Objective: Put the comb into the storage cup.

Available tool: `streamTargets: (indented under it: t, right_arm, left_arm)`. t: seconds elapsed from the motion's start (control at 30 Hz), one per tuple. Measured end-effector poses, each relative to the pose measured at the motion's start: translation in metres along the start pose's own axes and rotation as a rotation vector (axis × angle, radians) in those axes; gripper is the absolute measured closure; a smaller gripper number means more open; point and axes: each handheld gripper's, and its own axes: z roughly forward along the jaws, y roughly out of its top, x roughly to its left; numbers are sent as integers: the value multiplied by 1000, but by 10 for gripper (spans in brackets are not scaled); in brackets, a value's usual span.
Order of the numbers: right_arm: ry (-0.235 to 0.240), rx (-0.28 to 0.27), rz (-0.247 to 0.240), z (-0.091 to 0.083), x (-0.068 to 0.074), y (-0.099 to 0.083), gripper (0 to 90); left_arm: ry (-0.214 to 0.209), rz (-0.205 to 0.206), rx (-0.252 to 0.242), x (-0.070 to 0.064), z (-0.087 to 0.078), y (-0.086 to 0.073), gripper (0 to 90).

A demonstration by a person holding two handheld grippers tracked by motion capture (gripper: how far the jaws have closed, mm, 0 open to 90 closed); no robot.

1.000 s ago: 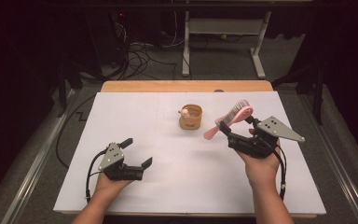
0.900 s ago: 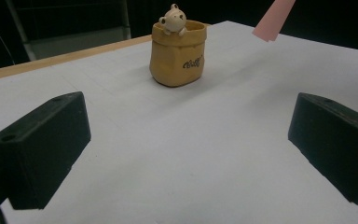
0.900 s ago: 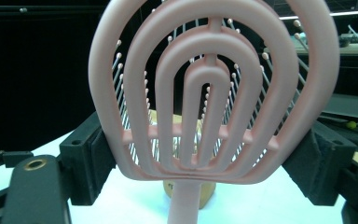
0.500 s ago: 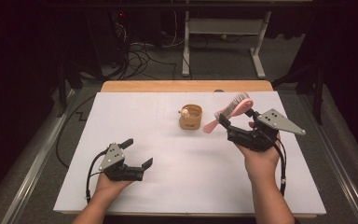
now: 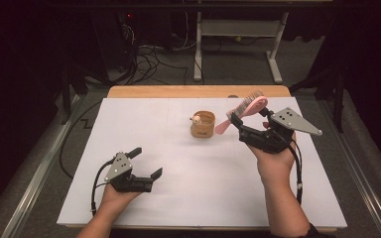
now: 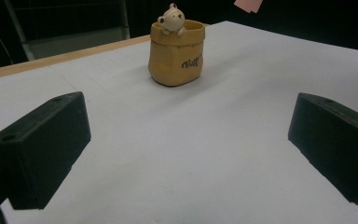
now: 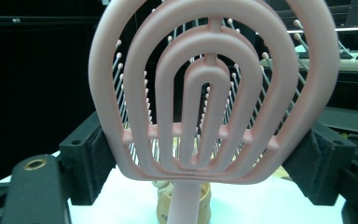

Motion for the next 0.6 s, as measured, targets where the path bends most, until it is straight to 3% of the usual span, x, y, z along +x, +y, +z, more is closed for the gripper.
streamTargets:
  t: [0.6]
  right_arm:
    - [2,7,2,33,3,2,203]
  left_arm:
    - [0,4,-7,0,-1,0,0]
